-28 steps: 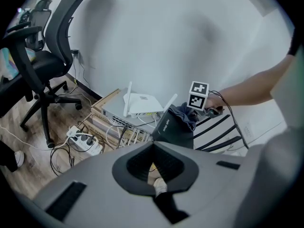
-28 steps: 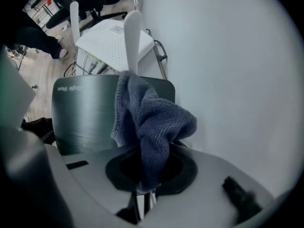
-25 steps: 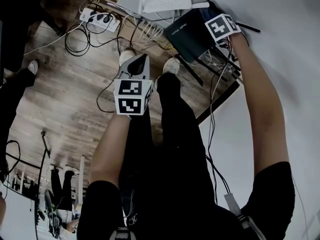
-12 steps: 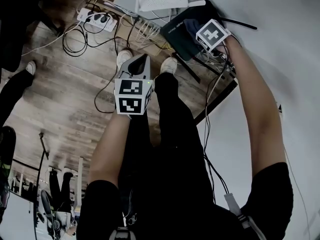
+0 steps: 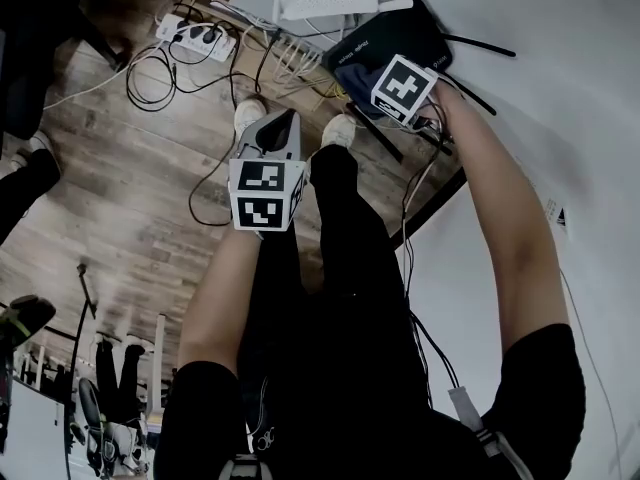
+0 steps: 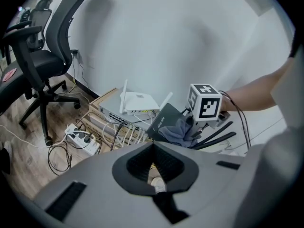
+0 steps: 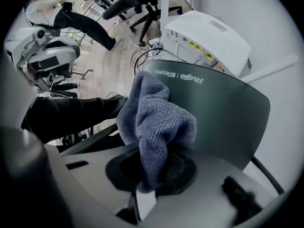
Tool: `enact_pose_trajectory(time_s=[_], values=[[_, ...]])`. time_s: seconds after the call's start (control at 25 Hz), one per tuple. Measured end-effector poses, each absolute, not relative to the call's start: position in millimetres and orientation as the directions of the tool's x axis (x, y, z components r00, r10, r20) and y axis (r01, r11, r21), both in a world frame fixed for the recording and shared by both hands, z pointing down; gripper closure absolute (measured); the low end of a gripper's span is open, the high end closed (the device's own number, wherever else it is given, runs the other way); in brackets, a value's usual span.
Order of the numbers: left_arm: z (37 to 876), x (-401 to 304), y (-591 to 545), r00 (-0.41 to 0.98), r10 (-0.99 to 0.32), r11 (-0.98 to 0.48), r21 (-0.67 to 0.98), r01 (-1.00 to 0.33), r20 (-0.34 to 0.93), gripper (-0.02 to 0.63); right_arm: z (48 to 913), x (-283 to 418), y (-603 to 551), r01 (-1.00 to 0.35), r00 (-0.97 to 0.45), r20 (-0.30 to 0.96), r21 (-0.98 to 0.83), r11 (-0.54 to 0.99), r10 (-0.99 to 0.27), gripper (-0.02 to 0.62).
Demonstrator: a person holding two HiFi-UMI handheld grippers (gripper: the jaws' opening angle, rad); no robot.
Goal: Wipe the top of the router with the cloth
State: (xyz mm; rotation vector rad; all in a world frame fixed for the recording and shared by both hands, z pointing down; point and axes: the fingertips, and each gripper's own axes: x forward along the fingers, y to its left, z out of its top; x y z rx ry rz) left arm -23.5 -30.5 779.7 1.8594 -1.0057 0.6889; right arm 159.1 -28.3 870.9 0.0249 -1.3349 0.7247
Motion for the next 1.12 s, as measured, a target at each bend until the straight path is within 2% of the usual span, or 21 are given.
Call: enact_pose_trajectory(time_s=[0.28, 0.56, 0.68, 0.8, 0.96, 1.12], values=[[782.4, -27.3, -24.0, 0.505, -0.373, -0.260, 0.435, -0.862, 0.779, 0.595, 870.2, 143.3, -14.1, -0.452, 0.004, 0.873, -0.434, 0.779, 0.488, 0.551], [761.1, -37.7, -36.1, 0.482, -0.420, -0.259, 0.408, -0.875, 0.769, 0.595, 838.5, 122.1, -51.4, -0.522, -0.169, 0.912, -0.404, 0.751, 0.374, 0.551], [750.9, -55.7, -50.2, 0.440, -0.473, -0.198, 0.395, -0.897, 0.763, 0.595, 814.0, 115.1, -82.3, -0.570, -0.272, 0.937, -0.342, 0.747, 0.221, 0.551], [733.0, -72.7, -62.4, 0.388, -0.529, -0.146, 0.369, -0.918, 0.755, 0.595, 775.9, 113.2, -114.5, -0.659, -0.397, 0.917, -0.260, 0.705, -0.033, 0.551], [687.3, -81.2, -78.8, 0.344, -0.606, -0.113, 0.350, -0.930, 0.718, 0.595, 699.4, 121.1, -137.1, -0.752, -0.465, 0.819, -0.166, 0.638, -0.335, 0.551], [616.2, -83.1, -80.1, 0.306, -0.657, -0.094, 0.328, -0.940, 0.689, 0.595, 610.3, 127.9, -122.8, -0.828, -0.477, 0.708, -0.163, 0.537, -0.520, 0.551]])
